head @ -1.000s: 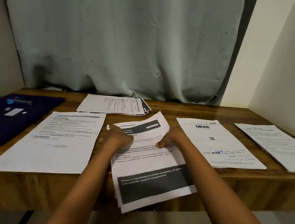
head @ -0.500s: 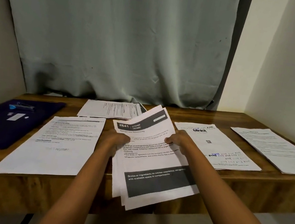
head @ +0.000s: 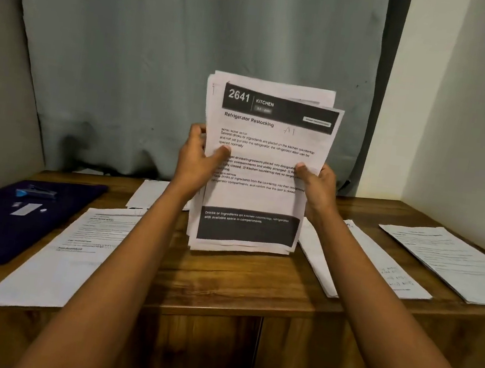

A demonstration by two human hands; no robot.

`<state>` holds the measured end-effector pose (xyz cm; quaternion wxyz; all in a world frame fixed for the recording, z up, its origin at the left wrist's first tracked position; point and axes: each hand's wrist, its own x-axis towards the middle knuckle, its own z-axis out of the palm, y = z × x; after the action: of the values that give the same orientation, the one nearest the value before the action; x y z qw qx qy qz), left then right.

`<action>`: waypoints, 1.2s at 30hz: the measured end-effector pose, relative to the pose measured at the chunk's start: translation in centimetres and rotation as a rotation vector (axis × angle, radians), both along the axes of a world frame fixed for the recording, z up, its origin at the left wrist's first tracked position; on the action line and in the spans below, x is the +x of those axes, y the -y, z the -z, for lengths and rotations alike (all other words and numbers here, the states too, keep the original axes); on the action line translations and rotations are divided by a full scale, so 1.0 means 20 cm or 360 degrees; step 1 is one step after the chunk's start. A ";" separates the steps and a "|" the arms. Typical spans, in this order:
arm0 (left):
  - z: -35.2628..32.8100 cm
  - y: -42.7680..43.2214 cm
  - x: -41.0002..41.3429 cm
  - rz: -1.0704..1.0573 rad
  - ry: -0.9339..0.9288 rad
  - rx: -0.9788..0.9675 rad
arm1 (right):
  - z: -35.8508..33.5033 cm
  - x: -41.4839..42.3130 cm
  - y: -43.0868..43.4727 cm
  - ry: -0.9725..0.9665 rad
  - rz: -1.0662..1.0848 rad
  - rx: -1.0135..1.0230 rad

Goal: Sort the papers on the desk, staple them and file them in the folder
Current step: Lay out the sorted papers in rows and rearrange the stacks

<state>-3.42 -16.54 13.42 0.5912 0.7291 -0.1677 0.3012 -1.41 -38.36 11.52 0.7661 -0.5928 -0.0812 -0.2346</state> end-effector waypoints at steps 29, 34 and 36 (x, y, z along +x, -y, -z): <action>0.56 -0.01 -0.01 -0.0301 0.0135 -0.0069 | 0.45 -0.01 -0.14 -0.0019 0.0108 -0.0432; 0.49 0.01 -0.01 -0.0397 0.0229 -0.0072 | 0.41 0.00 -0.16 0.0067 0.0194 -0.0462; 0.48 0.01 0.00 -0.0420 0.0273 -0.0057 | 0.41 0.01 -0.16 0.0101 0.0209 -0.0496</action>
<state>-3.50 -16.77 3.79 0.5428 0.7058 -0.1151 0.4404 -1.30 -35.15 3.30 0.6450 -0.7008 -0.1019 -0.2873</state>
